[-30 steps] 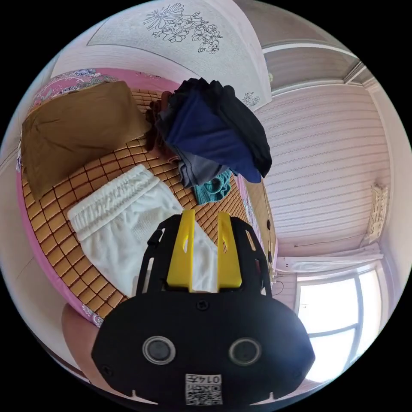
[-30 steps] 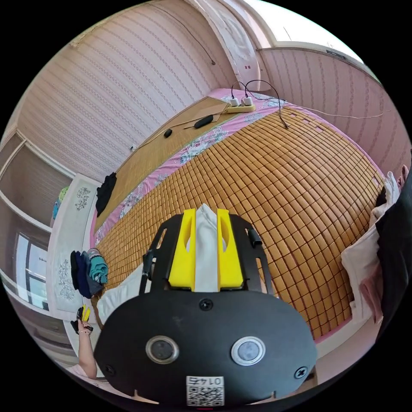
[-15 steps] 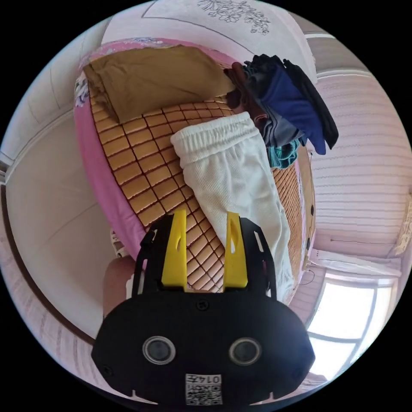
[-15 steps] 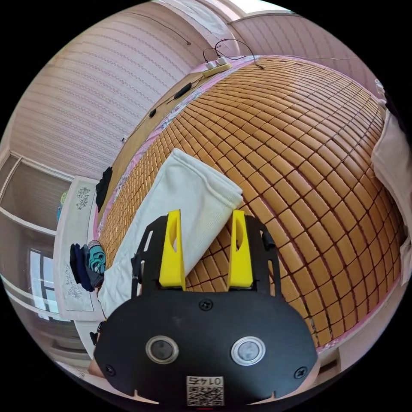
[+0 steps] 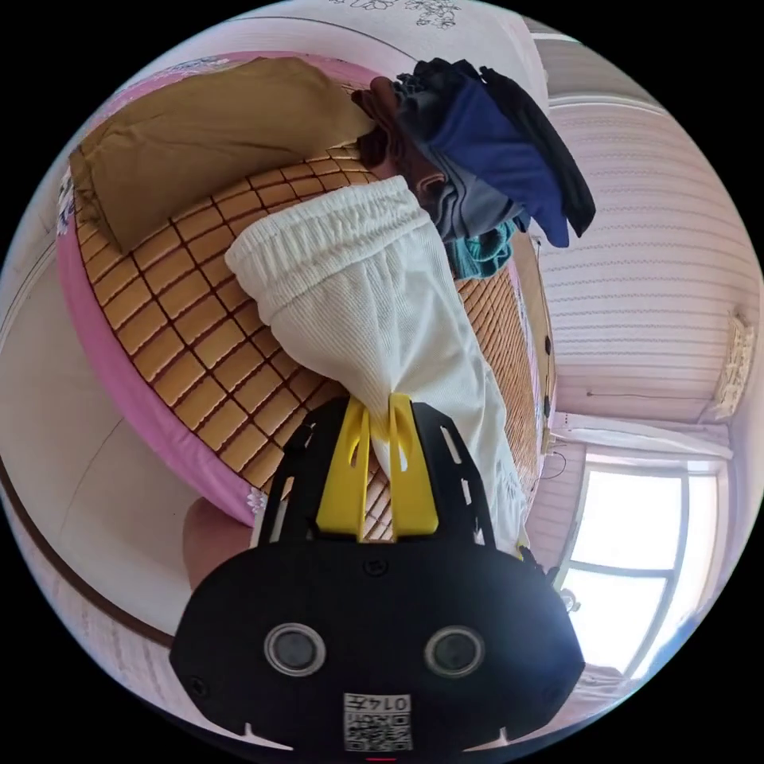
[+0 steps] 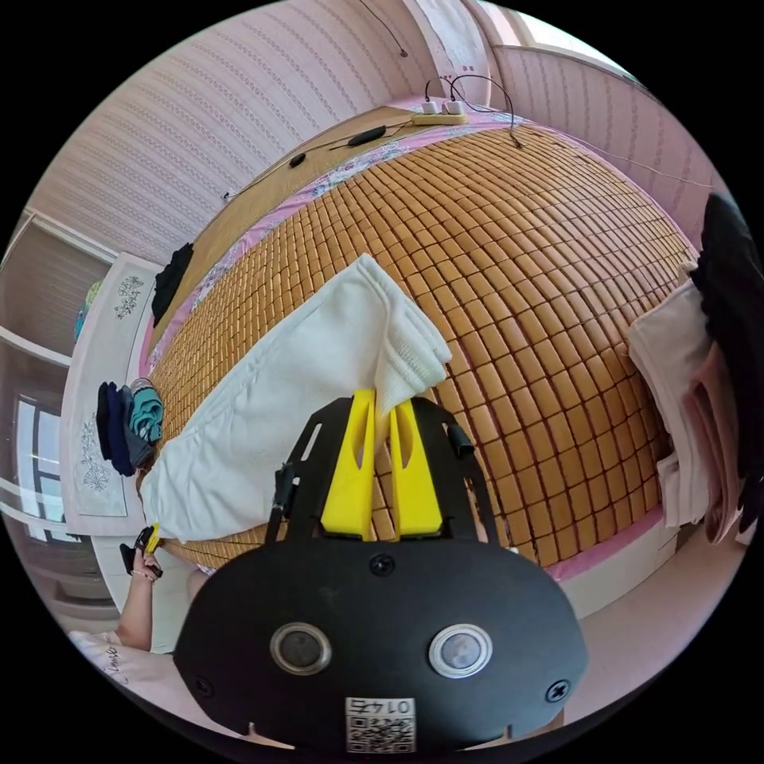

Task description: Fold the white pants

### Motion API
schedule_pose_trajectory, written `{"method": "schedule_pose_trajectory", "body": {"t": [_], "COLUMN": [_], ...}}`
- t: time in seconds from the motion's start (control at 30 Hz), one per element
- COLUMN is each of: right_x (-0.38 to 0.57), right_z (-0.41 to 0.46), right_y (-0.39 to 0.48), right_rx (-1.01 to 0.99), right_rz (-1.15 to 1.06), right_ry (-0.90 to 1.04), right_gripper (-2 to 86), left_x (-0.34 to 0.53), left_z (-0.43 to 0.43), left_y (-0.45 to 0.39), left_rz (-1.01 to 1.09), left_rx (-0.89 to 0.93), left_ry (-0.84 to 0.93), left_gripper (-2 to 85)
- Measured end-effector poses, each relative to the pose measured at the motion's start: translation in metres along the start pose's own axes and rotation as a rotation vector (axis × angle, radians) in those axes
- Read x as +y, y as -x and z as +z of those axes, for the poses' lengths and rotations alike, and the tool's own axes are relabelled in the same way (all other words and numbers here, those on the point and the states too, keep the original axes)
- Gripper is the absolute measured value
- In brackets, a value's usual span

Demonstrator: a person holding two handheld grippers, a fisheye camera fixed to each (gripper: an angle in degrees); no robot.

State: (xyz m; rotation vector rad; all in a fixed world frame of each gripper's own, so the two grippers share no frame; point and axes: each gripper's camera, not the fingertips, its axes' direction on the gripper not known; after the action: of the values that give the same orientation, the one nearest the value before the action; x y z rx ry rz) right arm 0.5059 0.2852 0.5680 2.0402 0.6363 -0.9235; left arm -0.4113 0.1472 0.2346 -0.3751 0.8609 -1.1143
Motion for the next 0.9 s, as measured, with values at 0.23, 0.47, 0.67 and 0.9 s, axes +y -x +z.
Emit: {"method": "schedule_pose_trajectory", "body": {"t": [0.23,0.47,0.67,0.9], "right_x": [0.127,0.168,0.171,0.157], "right_z": [-0.032,-0.057,-0.076,-0.075], "right_y": [-0.061,-0.087,-0.088,-0.076], "right_rx": [-0.024,-0.097,-0.150,-0.201], "right_rz": [0.045,0.138,0.113,0.081], "right_ry": [0.177,0.078,0.015,-0.020], "right_gripper": [4.5,2.8,1.8,1.2], "left_x": [0.076,0.146,0.189,0.251], "left_z": [0.023,0.072,0.089,0.275], "left_y": [-0.012,-0.057,-0.110,-0.218], "left_rz": [0.267,0.691,0.898,1.347], "left_rx": [-0.479,-0.867,-0.681,-0.433], "left_ry": [0.103,0.178,0.118,0.409], "left_gripper": [7.8,8.0,7.5,10.0]}}
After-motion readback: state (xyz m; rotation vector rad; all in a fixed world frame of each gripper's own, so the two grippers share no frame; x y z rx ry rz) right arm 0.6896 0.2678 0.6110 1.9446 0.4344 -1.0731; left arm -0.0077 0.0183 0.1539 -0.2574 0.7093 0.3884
